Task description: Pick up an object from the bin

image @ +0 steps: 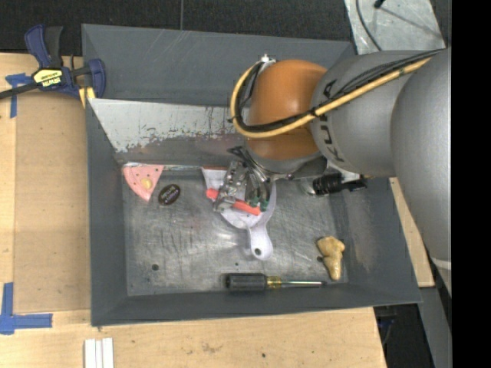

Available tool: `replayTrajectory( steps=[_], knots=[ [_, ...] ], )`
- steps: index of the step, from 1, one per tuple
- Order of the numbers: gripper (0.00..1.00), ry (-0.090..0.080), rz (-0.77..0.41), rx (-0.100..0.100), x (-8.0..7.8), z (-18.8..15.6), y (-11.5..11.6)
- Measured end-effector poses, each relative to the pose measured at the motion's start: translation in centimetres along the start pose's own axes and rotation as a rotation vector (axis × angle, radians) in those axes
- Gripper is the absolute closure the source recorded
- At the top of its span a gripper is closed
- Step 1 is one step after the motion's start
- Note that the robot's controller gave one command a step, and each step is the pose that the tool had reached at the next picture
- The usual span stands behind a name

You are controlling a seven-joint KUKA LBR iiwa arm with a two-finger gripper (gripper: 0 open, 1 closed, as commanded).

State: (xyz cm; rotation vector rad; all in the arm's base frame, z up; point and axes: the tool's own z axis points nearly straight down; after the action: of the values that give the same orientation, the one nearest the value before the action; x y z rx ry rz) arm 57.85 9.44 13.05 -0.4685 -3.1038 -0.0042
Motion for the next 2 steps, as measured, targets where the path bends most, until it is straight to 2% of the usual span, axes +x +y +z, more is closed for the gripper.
replayTrajectory(
  steps=[2],
  knots=[
    [1.0,-0.003,0.002,0.002,-0.11,-1.55,-0.19]
  ],
)
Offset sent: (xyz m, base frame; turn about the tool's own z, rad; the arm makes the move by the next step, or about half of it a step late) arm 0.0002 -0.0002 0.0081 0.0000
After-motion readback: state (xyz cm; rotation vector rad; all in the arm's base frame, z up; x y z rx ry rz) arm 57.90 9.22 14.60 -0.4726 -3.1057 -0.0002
